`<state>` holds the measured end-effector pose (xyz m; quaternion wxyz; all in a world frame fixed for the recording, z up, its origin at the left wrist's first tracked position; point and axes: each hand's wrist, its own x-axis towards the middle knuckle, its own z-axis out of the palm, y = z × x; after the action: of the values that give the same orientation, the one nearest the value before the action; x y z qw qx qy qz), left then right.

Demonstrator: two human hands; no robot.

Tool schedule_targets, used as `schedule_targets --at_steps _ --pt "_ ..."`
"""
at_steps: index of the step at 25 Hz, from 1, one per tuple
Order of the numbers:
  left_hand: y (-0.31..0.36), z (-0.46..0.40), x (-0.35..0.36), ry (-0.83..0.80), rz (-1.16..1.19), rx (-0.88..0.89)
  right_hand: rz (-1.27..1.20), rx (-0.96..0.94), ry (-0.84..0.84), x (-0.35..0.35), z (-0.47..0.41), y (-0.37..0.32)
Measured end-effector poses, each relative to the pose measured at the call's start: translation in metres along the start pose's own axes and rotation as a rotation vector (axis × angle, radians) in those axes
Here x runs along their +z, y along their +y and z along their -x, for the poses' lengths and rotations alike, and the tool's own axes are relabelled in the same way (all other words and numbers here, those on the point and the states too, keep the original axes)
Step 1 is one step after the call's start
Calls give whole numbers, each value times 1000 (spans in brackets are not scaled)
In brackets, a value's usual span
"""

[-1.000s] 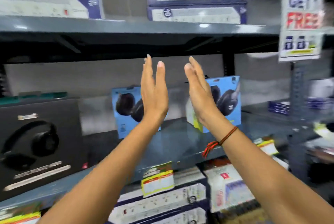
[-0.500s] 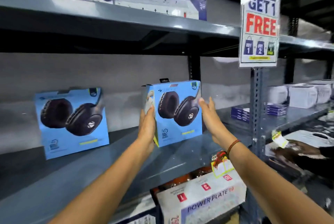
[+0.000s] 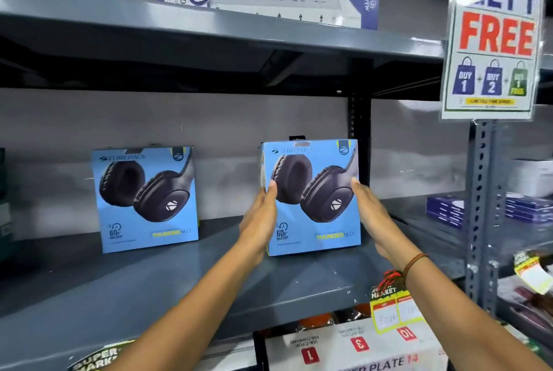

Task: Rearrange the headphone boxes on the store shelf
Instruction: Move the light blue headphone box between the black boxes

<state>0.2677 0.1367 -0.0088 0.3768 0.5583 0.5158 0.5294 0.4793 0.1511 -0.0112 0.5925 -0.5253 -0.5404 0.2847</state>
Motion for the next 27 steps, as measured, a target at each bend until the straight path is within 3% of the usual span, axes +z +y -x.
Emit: schedule_targets --at_steps 7,13,21,27 --pt "57 26 -71 107 11 78 111 -224 62 -21 36 -73" --pt "53 50 -105 184 7 69 166 -316 31 6 63 -96" --pt "16 51 -178 404 130 25 11 -303 -209 109 81 -83" --pt "-34 24 -237 515 240 -51 53 -298 -403 189 83 -74"
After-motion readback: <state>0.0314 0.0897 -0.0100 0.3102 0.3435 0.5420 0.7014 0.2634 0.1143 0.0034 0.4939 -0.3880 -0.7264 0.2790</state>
